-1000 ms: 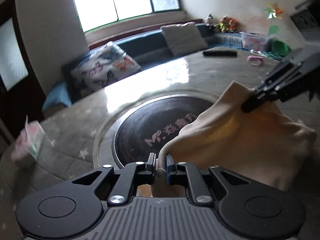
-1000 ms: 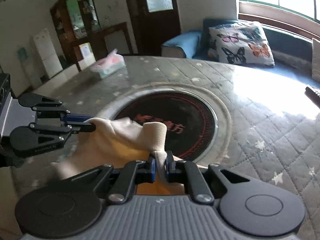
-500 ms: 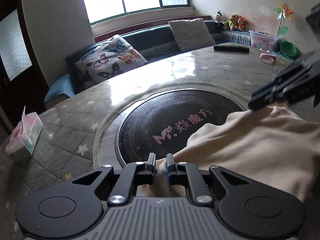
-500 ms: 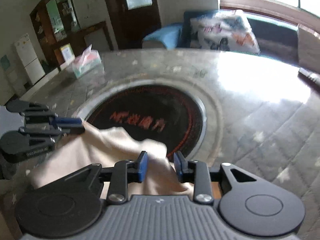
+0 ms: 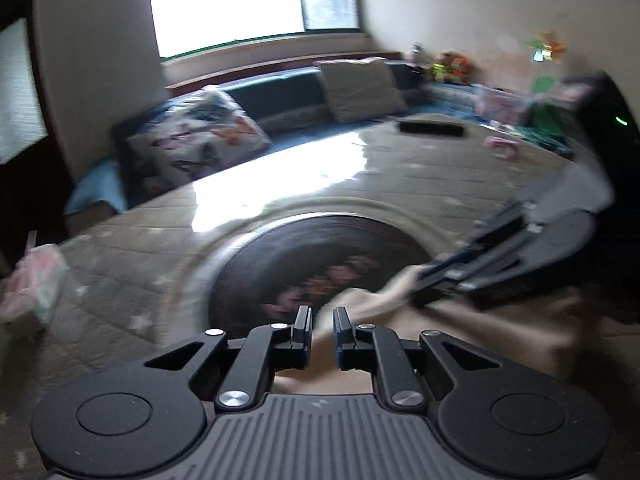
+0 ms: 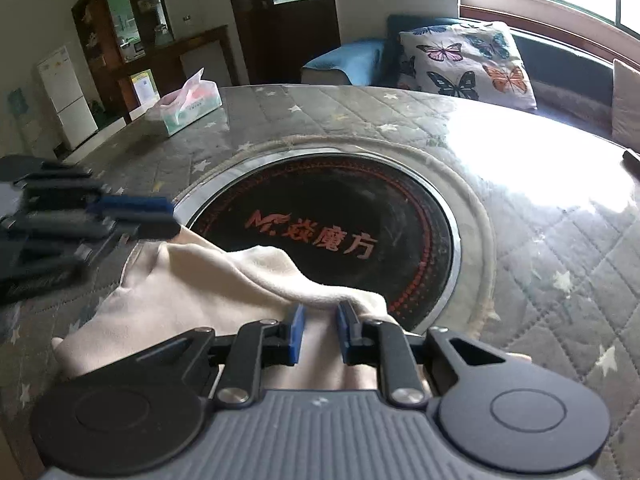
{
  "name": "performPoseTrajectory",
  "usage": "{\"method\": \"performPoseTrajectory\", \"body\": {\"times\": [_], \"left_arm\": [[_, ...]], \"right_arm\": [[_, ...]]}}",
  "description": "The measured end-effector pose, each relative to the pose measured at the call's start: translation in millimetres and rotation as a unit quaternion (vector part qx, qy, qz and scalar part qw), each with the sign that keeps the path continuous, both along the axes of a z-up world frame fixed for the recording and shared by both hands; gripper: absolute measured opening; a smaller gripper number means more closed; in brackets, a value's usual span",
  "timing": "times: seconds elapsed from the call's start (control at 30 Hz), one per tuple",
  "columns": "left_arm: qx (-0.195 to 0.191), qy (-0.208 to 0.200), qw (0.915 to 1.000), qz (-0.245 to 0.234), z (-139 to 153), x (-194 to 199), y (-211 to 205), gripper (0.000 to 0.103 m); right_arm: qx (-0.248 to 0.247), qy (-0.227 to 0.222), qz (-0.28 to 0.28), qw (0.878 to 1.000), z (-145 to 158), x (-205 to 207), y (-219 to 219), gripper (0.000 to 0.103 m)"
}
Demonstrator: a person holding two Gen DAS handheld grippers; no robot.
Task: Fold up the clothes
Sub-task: 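Fold the hem toward the collar with both grippers and release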
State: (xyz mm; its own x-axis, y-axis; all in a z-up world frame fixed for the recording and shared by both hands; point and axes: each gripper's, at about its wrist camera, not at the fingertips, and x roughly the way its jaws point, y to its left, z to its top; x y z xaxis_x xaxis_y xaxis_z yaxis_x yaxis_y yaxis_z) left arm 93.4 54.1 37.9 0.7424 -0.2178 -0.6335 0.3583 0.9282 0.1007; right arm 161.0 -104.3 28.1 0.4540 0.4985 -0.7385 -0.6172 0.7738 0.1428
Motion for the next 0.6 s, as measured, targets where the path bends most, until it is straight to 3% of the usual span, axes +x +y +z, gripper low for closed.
{"method": "performPoseTrajectory", "body": {"times": [0.27, 0.6], "left_arm": [[0.003, 0.049, 0.9988, 0.010, -28, 32, -20, 0.011], [0.005, 0.047, 0.9988, 0.009, -32, 33, -20, 0.012]], "right_arm": [[0.003, -0.001, -0.014, 1.000, 1, 0, -10, 0.017], [0.004, -0.008, -0.015, 1.000, 7, -9, -25, 0.016]]}}
